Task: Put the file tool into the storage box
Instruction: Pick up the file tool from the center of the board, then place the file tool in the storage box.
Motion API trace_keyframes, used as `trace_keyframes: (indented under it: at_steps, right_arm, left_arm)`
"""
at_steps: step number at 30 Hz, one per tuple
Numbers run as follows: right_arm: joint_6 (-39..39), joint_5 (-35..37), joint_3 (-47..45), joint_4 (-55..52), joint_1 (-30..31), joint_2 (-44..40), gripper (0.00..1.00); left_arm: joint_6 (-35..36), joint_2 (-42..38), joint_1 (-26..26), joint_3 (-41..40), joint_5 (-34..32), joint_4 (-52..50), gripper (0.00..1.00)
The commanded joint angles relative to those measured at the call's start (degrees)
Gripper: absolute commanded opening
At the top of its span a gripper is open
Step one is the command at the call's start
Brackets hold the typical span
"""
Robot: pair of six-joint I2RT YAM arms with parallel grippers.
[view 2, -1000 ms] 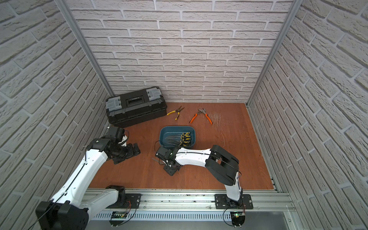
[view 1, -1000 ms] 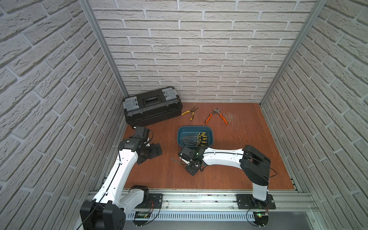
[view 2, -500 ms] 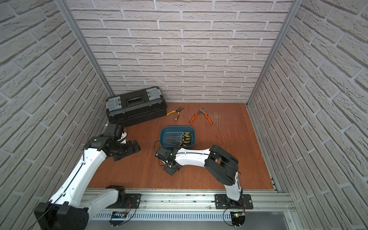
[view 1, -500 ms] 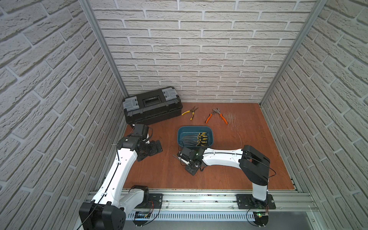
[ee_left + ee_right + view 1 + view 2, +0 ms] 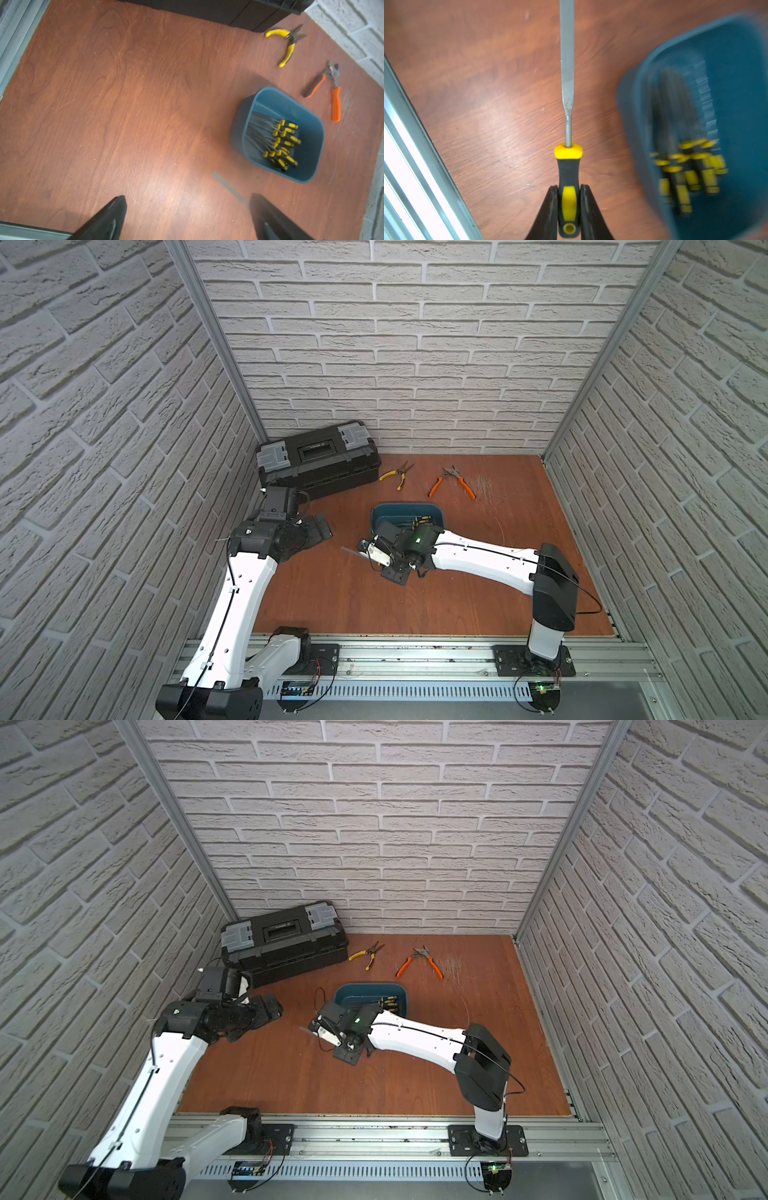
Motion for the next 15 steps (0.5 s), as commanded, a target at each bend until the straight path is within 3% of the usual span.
trace_keyframes:
  at_steps: [1, 7, 15]
  right_arm:
    - [-7.2, 1.4, 2.1, -3.0, -6.5, -3.4, 0.03]
    - [-14.3, 0.0, 1.7, -2.2, -15.4, -1.7, 0.02]
    - [-19.2, 0.0, 1.8, 0.0, -21.4, 4.4, 0.02]
  left_arm:
    - [-2.1, 1.9, 0.4, 2.5, 0.5, 2.7, 0.98]
    - [-3.7, 5.5, 0.1, 4.6, 2.0, 4.5, 0.98]
    - [-5.5, 9.8, -1.2, 8.1, 1.0, 5.0, 0.98]
